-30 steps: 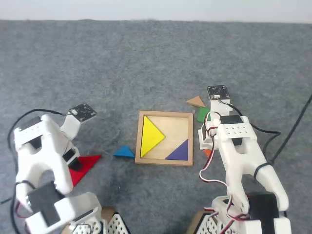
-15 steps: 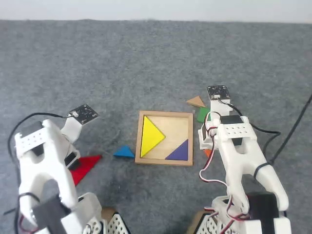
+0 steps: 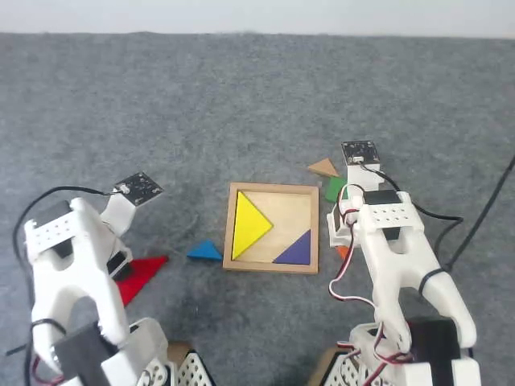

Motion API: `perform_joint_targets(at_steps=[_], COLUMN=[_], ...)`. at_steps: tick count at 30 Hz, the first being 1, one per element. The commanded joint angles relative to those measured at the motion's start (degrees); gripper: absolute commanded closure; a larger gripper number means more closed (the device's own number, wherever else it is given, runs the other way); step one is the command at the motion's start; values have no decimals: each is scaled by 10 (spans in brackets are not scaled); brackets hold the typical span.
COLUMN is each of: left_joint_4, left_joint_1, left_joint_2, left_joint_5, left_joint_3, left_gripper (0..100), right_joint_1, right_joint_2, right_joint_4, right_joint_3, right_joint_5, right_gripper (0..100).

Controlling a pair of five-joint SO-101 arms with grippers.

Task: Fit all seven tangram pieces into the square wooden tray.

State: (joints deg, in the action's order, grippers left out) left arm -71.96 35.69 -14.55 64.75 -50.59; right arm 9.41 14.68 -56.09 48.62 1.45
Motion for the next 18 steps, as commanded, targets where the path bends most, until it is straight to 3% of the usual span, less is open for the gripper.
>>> perform_joint_targets(at_steps=[1, 8, 11, 18], left_joint_4=[-7, -8, -45, -94], left_joint_1=[-4, -4, -4, -55], left_joint_2=[3, -25, -77, -187], left_joint_5=[4, -7, -11, -12], left_joint_3=[-29, -29, -29, -96], left_gripper=[991, 991, 991, 991], right_joint_1=[-5, -5, -5, -5], right_joint_2=[31, 31, 31, 31], right_joint_4=[2, 2, 2, 1], right_joint_3=[-4, -4, -4, -4], right_joint_5=[2, 2, 2, 2], right_gripper=[901, 901, 901, 901])
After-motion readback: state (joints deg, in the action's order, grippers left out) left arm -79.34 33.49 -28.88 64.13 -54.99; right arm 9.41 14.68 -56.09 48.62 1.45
